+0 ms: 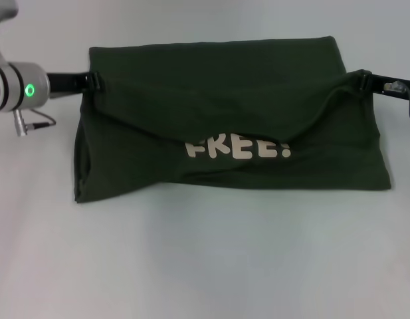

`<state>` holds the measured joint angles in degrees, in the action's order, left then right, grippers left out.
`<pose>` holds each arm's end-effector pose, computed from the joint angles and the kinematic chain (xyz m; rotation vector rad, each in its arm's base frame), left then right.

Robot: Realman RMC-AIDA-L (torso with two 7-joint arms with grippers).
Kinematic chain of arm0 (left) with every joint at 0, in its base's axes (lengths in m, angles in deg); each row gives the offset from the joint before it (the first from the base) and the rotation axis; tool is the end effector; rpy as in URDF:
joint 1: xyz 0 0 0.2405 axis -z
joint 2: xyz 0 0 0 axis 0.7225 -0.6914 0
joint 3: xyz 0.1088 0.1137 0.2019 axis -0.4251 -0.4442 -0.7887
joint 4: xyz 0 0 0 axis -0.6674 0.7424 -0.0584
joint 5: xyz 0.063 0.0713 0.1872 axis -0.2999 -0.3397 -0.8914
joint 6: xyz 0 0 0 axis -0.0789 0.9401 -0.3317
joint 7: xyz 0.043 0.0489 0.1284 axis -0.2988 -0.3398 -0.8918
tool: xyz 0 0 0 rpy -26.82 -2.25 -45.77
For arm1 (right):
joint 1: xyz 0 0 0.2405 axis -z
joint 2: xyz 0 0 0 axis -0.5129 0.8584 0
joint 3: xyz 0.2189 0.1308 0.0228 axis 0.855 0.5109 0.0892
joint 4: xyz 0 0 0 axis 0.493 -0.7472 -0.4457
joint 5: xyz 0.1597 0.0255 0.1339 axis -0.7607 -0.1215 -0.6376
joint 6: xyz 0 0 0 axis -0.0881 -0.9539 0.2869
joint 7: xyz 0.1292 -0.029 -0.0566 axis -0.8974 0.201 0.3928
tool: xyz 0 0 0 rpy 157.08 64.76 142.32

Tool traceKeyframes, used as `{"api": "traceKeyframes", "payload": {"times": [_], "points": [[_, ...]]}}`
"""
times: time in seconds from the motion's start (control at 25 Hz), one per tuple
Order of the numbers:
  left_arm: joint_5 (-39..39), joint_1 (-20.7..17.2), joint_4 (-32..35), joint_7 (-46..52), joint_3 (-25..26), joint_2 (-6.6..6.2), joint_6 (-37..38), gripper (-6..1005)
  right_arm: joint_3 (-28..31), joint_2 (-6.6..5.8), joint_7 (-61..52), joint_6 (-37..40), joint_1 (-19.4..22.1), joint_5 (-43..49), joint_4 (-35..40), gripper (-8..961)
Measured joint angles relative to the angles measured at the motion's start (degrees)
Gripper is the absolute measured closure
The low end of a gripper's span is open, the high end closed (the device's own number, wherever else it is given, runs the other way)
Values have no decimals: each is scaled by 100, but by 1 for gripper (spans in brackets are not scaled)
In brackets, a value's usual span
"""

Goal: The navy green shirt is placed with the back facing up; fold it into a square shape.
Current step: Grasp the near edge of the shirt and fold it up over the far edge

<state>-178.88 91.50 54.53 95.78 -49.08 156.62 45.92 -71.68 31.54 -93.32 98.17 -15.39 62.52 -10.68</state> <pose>-0.2417 0.4665 0.0424 -1.8827 -1.3463 -0.4055 0.2635 0.4741 0.0277 -1.8378 1.2301 0.4630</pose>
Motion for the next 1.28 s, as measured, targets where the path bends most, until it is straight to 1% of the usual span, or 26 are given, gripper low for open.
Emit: {"api": "traceKeyframes", "payload": {"times": [0.2,0.36,0.44,0.64,0.88,1.12,1.2,1.28], "points": [[-107,171,248,-118,-18,33,-105,908,-5,10,-15,15,-34,2,22,822],[-614,359,223,-46,-262,72,-257,905,-8,12,14,-13,-55,2,0,817],[-873,407,156,-2,-380,114,-373,904,-9,12,34,-42,-59,3,-3,815],[-1186,430,90,5,-475,186,-536,901,-220,12,81,-185,-109,6,-7,809],[-1215,367,132,52,-449,231,-605,898,-485,12,69,-405,-234,6,-25,801],[-1219,354,78,-10,-589,229,-607,895,-523,11,-16,-437,-372,70,-98,794],[-1221,394,-3,-36,-644,205,-600,894,-524,-6,-166,-460,-372,209,-115,791],[-1242,492,-221,-34,-676,143,-589,892,-521,-45,-367,-507,-365,398,-163,789]]}}
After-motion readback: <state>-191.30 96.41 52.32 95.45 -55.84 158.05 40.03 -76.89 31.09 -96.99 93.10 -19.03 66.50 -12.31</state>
